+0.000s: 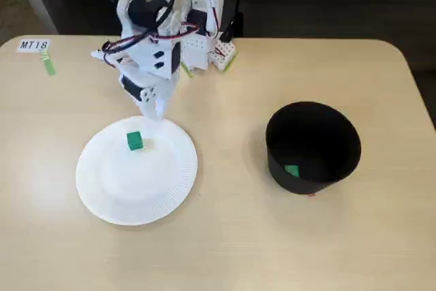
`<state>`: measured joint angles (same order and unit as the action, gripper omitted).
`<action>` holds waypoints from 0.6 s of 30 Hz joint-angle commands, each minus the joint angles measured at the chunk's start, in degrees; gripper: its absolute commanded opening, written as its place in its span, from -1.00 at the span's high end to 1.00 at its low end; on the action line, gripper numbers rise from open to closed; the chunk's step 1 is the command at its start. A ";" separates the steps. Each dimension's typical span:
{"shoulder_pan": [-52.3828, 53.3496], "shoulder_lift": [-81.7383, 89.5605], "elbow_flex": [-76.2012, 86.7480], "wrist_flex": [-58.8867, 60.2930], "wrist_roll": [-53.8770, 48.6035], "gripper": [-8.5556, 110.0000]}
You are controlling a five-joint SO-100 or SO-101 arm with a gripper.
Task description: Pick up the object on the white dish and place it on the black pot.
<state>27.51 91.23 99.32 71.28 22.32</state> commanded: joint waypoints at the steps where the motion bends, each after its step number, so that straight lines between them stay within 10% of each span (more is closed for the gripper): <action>1: 2.99 -1.05 -2.99 0.70 0.97 0.85; 18: 4.22 -10.37 -4.31 -0.88 4.39 0.47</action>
<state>32.52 80.68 98.09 71.28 26.02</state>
